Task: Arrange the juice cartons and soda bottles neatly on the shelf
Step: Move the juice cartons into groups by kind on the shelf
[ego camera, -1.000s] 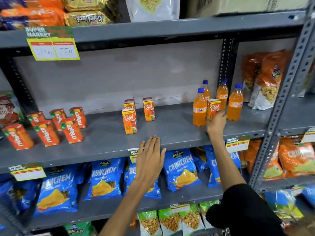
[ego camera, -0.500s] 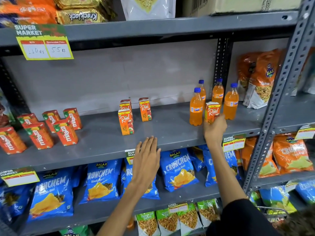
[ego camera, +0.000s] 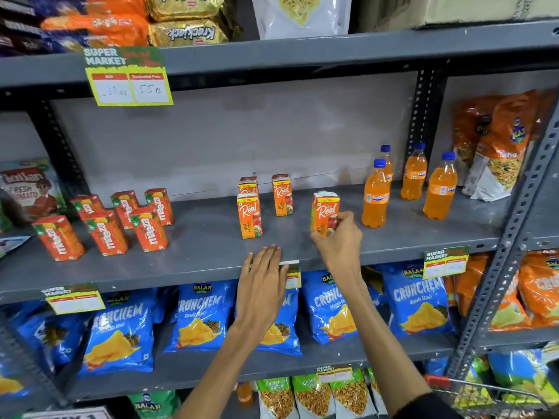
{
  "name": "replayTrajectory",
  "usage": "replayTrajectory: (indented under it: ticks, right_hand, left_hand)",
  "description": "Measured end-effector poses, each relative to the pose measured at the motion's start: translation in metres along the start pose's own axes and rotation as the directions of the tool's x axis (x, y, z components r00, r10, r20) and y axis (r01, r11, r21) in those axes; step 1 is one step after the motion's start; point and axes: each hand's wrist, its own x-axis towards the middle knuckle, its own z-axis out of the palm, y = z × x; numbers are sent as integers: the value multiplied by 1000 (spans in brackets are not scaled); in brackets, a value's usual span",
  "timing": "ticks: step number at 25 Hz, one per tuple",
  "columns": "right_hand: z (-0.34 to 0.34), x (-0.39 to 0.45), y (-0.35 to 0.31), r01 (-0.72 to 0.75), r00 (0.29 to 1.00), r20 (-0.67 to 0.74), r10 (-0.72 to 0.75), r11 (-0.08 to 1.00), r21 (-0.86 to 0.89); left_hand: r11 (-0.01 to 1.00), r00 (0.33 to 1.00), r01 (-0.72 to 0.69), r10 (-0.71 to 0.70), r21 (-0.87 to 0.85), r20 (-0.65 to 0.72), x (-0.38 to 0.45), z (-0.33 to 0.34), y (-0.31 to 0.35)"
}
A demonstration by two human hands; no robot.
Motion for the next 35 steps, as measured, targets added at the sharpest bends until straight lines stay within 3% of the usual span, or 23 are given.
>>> replayTrajectory:
  ticks: [8,15,17,20,24,28,31,35]
  right_hand:
    - [62,19,-21,91,986,153,-68,985,-149]
    - [63,15,-13,45,988,153,-29,994,-103]
    - [57,3,-17,49,994,98,-45,998,-31]
    - [52,-28,-25,182,983,-39,-179,980,76]
    - [72,-67,-49,300,954,-41,-298,931,207]
    - [119,-96,-76,328,935,42,-353,903,279]
    - [169,-120,-105,306,930,109,-351,903,300]
    - [240,-138,-138,245,938,195,-286,946,213]
  left_hand:
    - [1000,1000,-27,27,7,3,2,3,-3]
    - [999,999,-23,24,-43,39,1,3,-4]
    - [995,999,-29,32,-100,37,1,2,-6]
    - [968,1000,-30,29,-251,-10,-6,-6,-15]
    - [925,987,7,-68,-379,-149,-30,-36,-51]
    - [929,955,68,-166,-364,-246,-46,-73,-123]
    - [866,895,250,-377,-434,-237,-51,-99,-186]
    - [742,831,437,-550,-508,-89,-44,-112,-262]
